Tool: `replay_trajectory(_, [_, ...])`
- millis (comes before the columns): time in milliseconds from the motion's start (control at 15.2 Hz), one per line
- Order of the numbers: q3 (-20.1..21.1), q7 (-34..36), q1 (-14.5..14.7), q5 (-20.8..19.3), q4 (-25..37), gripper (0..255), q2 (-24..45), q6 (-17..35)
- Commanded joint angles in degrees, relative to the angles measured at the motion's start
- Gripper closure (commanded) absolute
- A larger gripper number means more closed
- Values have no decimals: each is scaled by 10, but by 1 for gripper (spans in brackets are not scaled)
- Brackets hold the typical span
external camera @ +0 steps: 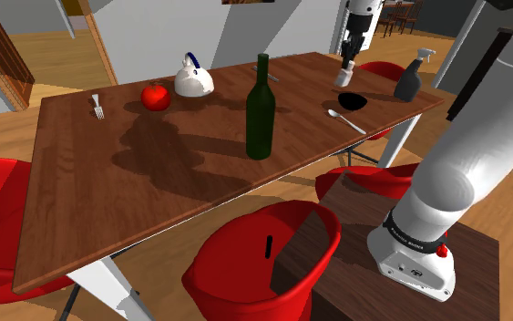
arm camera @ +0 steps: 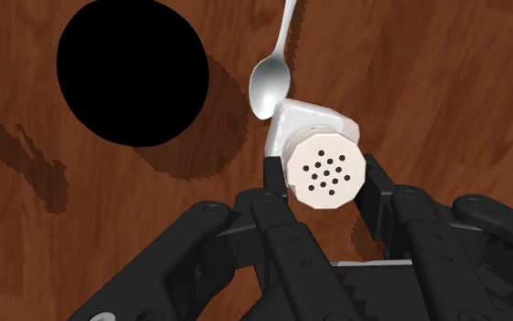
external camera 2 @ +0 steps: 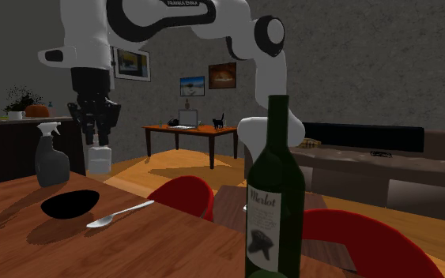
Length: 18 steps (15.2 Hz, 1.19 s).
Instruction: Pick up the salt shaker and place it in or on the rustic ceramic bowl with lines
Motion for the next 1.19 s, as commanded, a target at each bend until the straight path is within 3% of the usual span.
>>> replay_trajectory(0, [-12,-31,-13,15,38,255,28,-14])
replay_trajectory(330, [-37,-110,-66,67,156,255,122,-53])
replay_trajectory(528, [-44,-159,-118,109,262,255,200,-94])
replay_trajectory(1122, [-39,-162,-111,110,191,255,198,-24])
